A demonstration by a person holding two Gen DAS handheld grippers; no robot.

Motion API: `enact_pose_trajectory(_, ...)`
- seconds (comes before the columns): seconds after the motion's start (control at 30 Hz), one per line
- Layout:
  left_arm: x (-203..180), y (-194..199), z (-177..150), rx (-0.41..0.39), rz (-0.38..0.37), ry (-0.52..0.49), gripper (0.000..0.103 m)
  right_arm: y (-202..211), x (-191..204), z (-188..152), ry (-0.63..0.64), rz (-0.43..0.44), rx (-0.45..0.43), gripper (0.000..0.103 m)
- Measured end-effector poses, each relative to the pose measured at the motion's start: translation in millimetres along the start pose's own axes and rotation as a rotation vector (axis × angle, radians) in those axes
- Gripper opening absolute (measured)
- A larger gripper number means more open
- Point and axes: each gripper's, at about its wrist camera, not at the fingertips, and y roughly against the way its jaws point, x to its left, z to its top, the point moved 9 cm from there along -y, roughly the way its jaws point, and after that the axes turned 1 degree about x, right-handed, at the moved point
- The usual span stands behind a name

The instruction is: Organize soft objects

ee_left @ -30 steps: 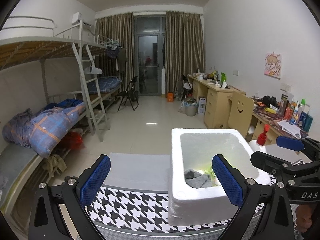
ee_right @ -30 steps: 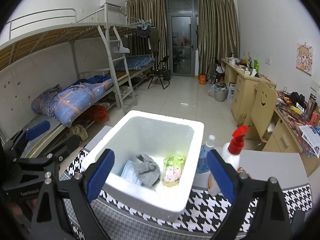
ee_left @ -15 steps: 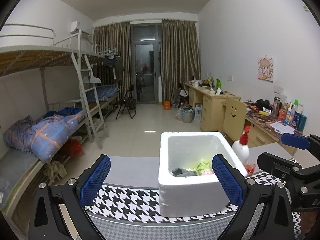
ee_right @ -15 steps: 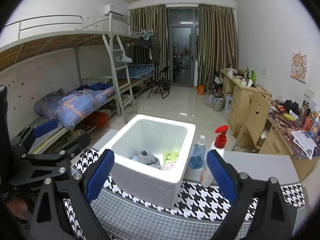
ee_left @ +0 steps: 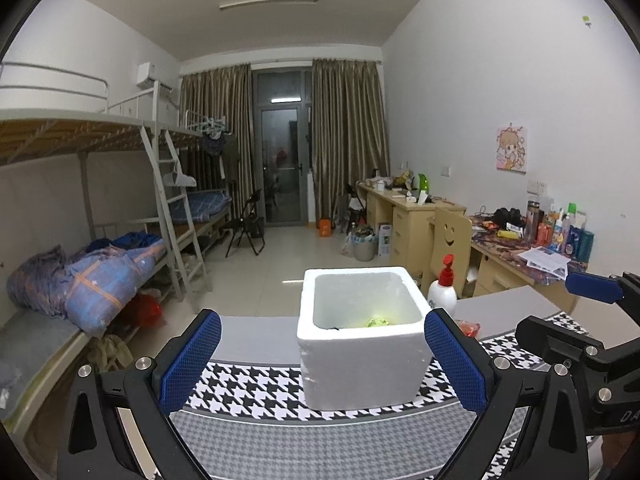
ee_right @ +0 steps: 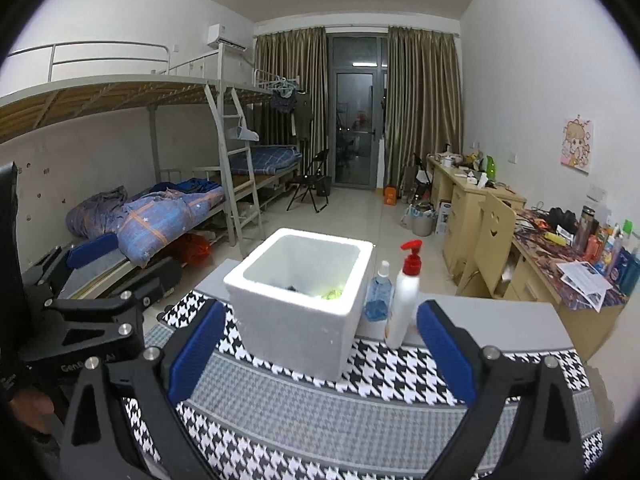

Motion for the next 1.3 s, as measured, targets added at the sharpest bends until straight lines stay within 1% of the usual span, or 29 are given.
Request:
enact_pose_trajectory(0.1,-3.5,10.2,-2.7,-0.012,-0.008,-0.007,0.102,13.2,-1.6,-3.1,0.005,-0.018,-0.023,0.099)
enact_pose_trajectory(0.2,-5.8,16.9,-7.0,-0.018,-0.019,-0.01,0.102,23.6,-2.1,-6.7,0.003,-0.013,-0.044,0.099)
enact_pose_trajectory(0.33,-7.3,23.1,-12.7,-0.028,-0.007,-0.022,0.102,32.4,-4.8,-17.8,0.0,-0.012,-0.063,0.099)
enact_pose_trajectory(0.47,-5.5,28.1,-22.5,-0.031,-0.002,-0.016,0.102,37.6,-5.8,-30.2,-0.005,-0.026,-0.081,0.099)
enact_pose_trajectory(0.63,-7.6,33.4,-37.5,-0.041,-0.011,-0.009,0.102,39.7,-7.6,-46.2,-0.008,-0.023,-0.102,0.099)
enact_pose_trajectory(0.7,-7.4,36.0,-43.2,-0.045,0.003,-0.019,0.102,39.1,-10.7,-51.7,-0.015,-0.026,-0.118,0.099)
enact_pose_trajectory(0.8,-8.5,40.5,-48.4,-0.071,0.02,-0.016,0.102,42.6,-15.0,-58.9,-0.037,-0.032,-0.144,0.099)
enact_pose_trajectory(0.87,-10.0,43.8,-52.3,-0.088,0.015,-0.007,0.102,42.5,-17.2,-64.2,-0.042,-0.028,-0.144,0.099)
enact_pose_trajectory(1.0,-17.1,45.5,-64.1,-0.088,-0.009,-0.015,0.102,42.7,-21.8,-72.6,-0.035,-0.049,-0.153,0.099)
enact_pose_trajectory(1.13,-19.2,46.4,-75.1,-0.095,-0.014,-0.005,0.102,47.7,-26.9,-84.5,-0.053,-0.06,-0.177,0.099)
enact_pose_trajectory(1.3,-17.6,42.8,-86.1,-0.094,-0.015,0.004,0.102,50.9,-29.5,-95.1,-0.044,-0.09,-0.191,0.099)
